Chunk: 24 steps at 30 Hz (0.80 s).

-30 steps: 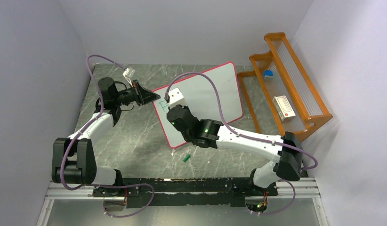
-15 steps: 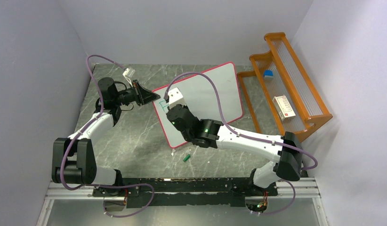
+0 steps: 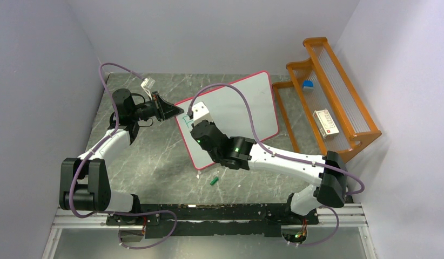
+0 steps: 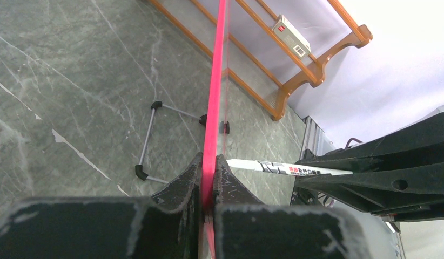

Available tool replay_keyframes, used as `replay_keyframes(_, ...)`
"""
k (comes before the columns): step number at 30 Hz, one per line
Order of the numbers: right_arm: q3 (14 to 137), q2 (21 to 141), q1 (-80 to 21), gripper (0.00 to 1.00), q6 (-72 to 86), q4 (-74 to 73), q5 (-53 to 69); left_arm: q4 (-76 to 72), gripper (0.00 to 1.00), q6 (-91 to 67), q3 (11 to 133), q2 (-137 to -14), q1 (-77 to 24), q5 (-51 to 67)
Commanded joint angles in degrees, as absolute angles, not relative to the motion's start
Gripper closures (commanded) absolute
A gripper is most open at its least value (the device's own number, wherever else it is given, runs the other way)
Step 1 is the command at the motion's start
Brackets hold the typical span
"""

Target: Write a sentence on the whiteboard

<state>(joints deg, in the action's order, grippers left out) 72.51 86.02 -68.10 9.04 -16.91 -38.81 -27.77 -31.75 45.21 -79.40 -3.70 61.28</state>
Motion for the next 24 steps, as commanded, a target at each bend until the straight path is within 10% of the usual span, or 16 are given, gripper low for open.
replay_keyframes(1,72.76,86.23,-67.68,1.0,10.04,-19.5,-37.88,-23.91,0.95,-29.97,45.18,-80.5,-5.16,62.49)
replay_keyframes(24,72.12,85.78,-67.59,1.0,9.74,-21.1,-39.94,-23.48,0.95,-29.68,45.28,-80.42,-5.19,62.43)
